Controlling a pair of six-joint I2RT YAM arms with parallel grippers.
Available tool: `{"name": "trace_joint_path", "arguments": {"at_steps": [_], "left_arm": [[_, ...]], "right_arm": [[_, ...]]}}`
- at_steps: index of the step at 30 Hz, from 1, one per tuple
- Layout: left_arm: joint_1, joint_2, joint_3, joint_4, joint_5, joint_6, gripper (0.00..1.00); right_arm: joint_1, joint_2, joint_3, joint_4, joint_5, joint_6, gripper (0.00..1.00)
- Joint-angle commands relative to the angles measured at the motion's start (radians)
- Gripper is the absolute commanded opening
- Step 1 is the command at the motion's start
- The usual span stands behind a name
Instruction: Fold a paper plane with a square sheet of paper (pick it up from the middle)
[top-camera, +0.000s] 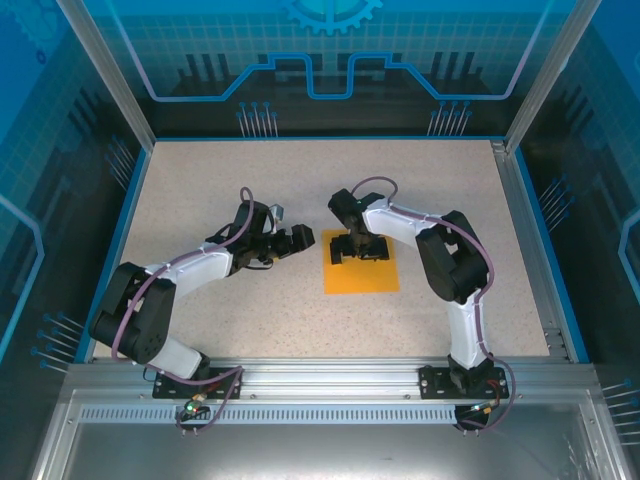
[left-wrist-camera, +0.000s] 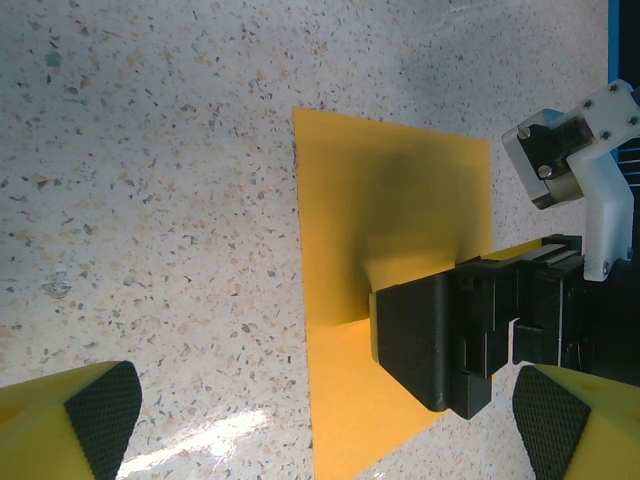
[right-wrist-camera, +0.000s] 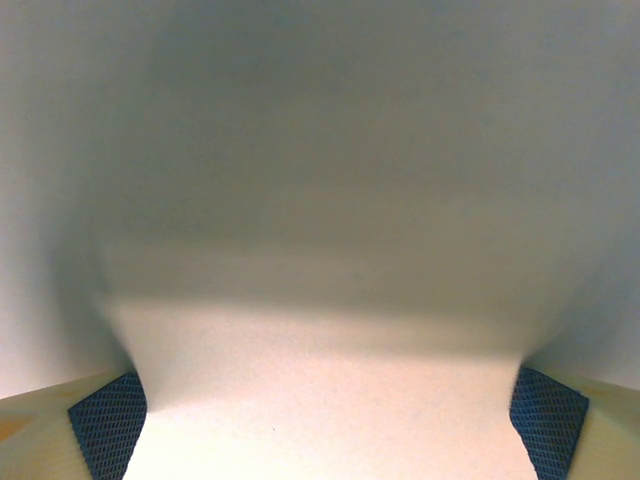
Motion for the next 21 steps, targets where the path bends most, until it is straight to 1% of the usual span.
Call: {"name": "trace_joint_path", "arguments": {"at_steps": [1,8,10,16,18,21], "left_arm": [[-0.006,0.004,0.021,-0.016,0.024,0.021,0.99],[-0.006,0.009,0.023,-0.017,0.027,0.024,0.99],[-0.006,0.009,0.023,-0.017,0.030,0.024,0.99],[-0.006,0.007,0.021,-0.015,0.030,0.023,0.99],[-0.007,0.008,0.021,-0.014,0.030,0.022,0.99],[-0.007,0.011,0.022,-0.016,0.032,0.022,0.99]], "right_arm": [[-0.002,0.084,-0.052,0.020,-0.050,0.025,0.98],[-0.005,0.052,-0.075,0.039,-0.053,0.023,0.94],[-0.009,0.042,-0.077,0.041,-0.049,0.020,0.90],[-0.012,0.038,-0.077,0.034,-0.039,0.016,0.87],[-0.011,0.038,-0.079,0.034,-0.038,0.014,0.83],[-0.012,0.035,-0.077,0.032,-0.036,0.015,0.82]]}}
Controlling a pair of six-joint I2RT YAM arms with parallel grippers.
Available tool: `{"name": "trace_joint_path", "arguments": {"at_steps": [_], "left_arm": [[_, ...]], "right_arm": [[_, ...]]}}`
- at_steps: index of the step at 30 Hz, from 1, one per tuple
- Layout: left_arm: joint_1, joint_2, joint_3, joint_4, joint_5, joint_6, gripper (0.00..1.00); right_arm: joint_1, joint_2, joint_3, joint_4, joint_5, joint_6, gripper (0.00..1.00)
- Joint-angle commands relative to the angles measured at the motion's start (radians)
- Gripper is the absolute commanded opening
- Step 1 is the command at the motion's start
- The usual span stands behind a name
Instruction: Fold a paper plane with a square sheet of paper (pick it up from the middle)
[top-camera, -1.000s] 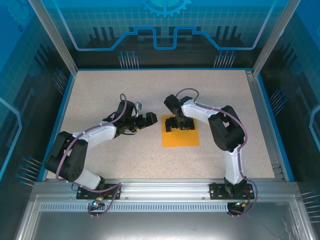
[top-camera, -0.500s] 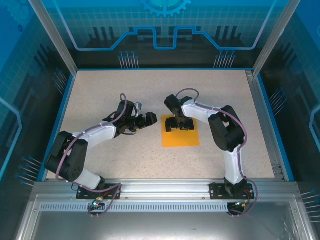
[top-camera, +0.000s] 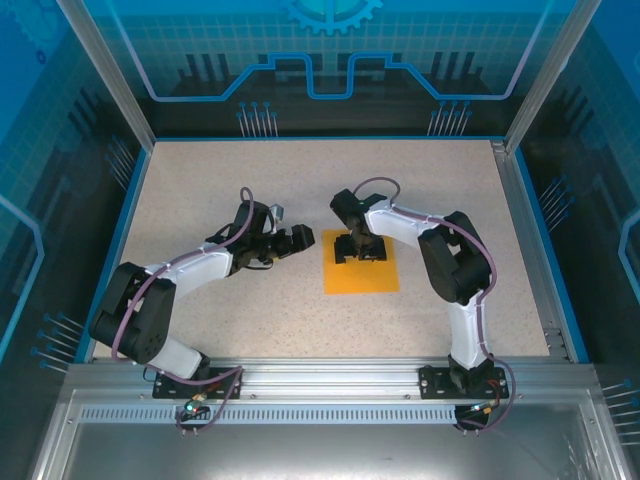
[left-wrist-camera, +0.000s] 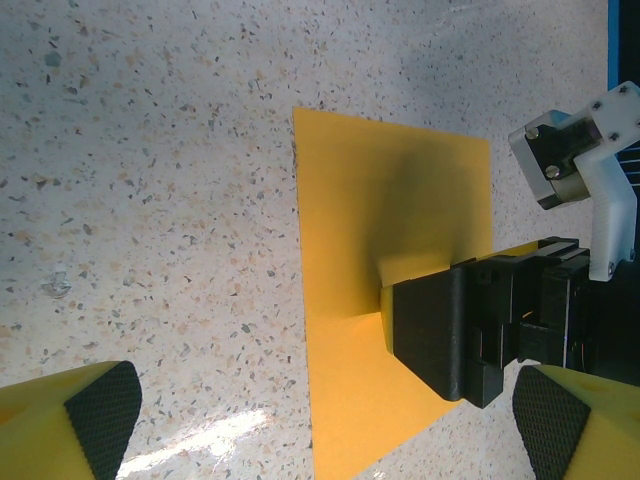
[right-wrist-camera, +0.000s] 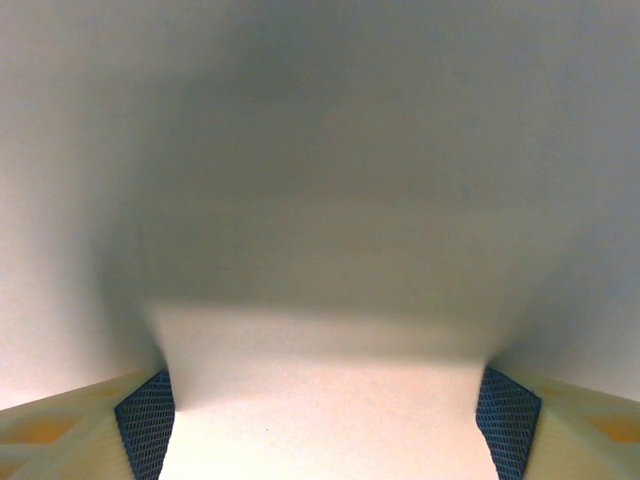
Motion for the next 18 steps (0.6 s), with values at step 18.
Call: {"name": "trace_joint_path", "arguments": {"at_steps": [18], "left_arm": [[-0.006,0.016,0.030,-0.019,0.036,0.026,0.98]], "right_arm": [[-0.019,0.038,0.082,-0.050,-0.036,-0.021,0.99]]}}
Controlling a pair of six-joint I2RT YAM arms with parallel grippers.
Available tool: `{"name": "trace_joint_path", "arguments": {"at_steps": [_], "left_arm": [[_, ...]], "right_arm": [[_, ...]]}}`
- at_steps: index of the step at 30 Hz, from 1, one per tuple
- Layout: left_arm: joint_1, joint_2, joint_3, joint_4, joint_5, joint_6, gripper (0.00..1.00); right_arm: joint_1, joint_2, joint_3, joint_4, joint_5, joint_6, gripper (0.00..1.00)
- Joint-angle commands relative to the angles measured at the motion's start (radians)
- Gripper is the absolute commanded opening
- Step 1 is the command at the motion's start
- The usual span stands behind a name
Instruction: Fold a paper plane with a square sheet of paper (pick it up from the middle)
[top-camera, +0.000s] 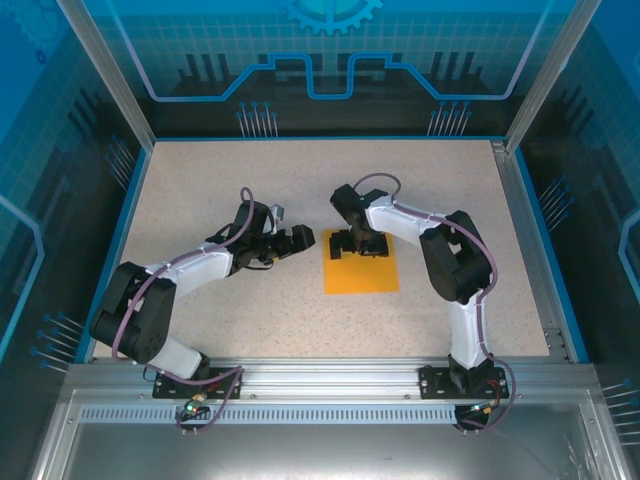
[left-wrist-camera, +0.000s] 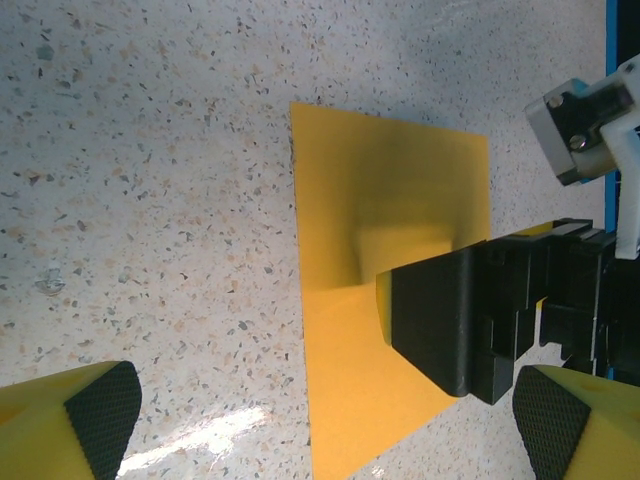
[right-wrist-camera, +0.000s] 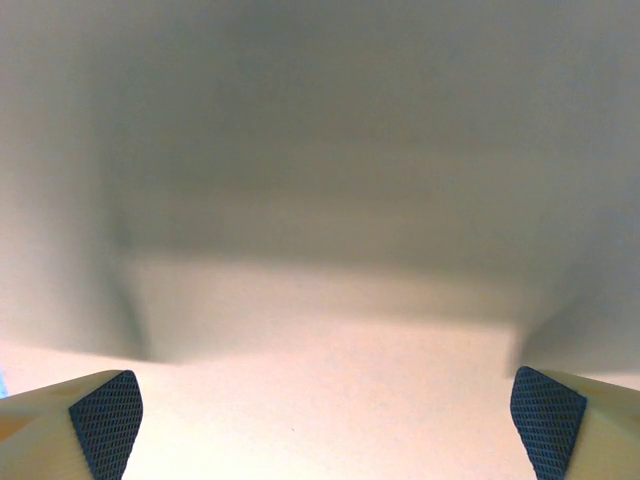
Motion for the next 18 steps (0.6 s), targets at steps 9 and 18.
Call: {"name": "trace_joint_path", "arguments": {"at_steps": [9,18], "left_arm": [[-0.008,0.015,0.028,-0.020,0.024,0.030,0.99],[-0.007,0.020,0.038,-0.024,0.029,0.031,0.99]], "right_arm": [[0.012,0.128,-0.028,-0.046,0.008,0.022,0.99],[0.030,0.123,-0.050,-0.031,0.025,0.034,0.90]]}}
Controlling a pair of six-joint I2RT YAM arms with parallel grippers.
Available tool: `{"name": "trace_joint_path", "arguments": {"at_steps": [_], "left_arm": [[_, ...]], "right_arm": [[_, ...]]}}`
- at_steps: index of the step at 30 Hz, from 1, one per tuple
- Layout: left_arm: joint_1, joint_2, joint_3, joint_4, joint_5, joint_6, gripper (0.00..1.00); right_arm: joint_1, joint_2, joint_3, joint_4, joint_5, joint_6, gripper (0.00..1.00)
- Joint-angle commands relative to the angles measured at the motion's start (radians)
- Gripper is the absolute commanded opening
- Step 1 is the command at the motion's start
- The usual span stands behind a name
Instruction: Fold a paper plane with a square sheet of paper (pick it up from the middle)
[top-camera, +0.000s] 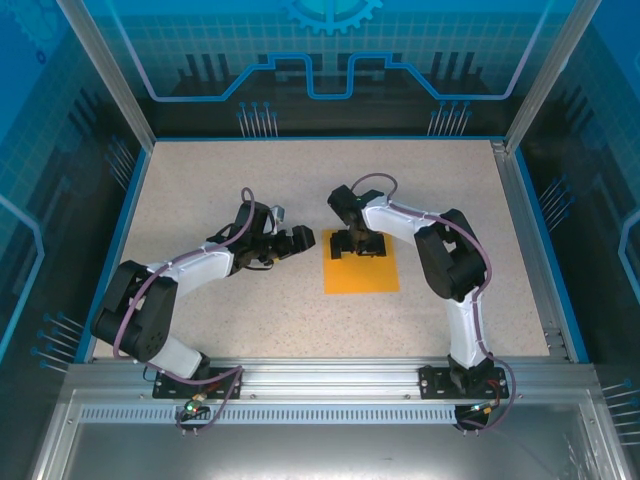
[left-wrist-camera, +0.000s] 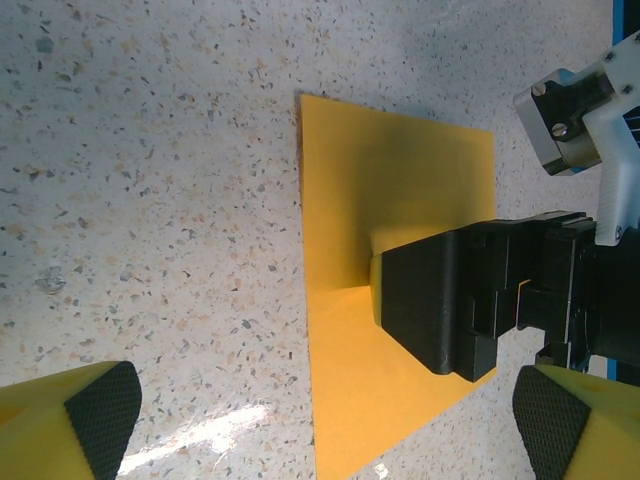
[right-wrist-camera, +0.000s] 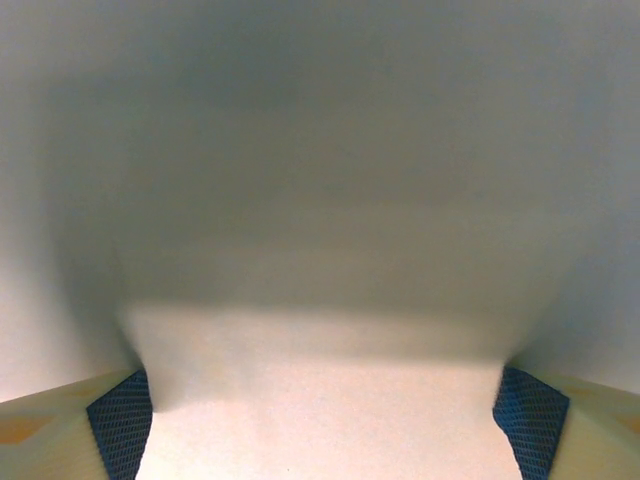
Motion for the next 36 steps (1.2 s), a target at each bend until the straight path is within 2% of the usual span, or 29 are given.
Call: {"name": "trace_joint_path", "arguments": {"at_steps": [1,4,7,13,16,19,24,25,27,31,36], "left_arm": [[-0.007,0.009,0.036,-0.022,0.025,0.026,0.99],[-0.008,0.008,0.034,-0.021,0.023,0.026,0.99],[-0.008,0.005,0.032,-0.025,0.023,0.029,0.99],[-0.006,0.003,0.031,-0.026,0.024,0.028,0.99],[-0.007,-0.006,0.032,-0.029,0.021,0.030,0.99],[-0.008,-0.015,0.031,-0.035,0.017,0.031,0.99],[-0.005,-0.021,0.031,-0.041,0.000,0.025,0.99],[-0.005,-0.022,0.034,-0.042,-0.002,0.024,0.99],[-0.005,-0.022,0.035,-0.044,-0.002,0.020,0.99],[0.000,-0.026,0.040,-0.046,0.003,0.012,0.99],[0.053,-0.032,0.034,0.003,0.102,-0.032,0.99]], "right_arm": [[0.025,0.083,-0.056,-0.042,-0.001,0.014,0.89],[0.028,0.074,-0.052,-0.034,-0.009,0.010,0.82],[0.027,0.063,-0.046,-0.039,-0.009,0.013,0.88],[0.015,0.018,-0.044,-0.019,-0.036,0.000,0.82],[0.000,-0.011,-0.055,-0.004,-0.042,0.006,0.69],[-0.010,-0.048,-0.068,0.010,-0.052,0.000,0.67],[-0.027,-0.120,-0.100,0.040,-0.082,0.000,0.45],[-0.035,-0.132,-0.112,0.047,-0.093,0.001,0.38],[-0.051,-0.151,-0.132,0.059,-0.115,0.005,0.34],[-0.072,-0.221,-0.179,0.119,-0.238,0.009,0.35],[-0.103,-0.355,-0.284,0.354,-0.556,0.070,0.37]]}}
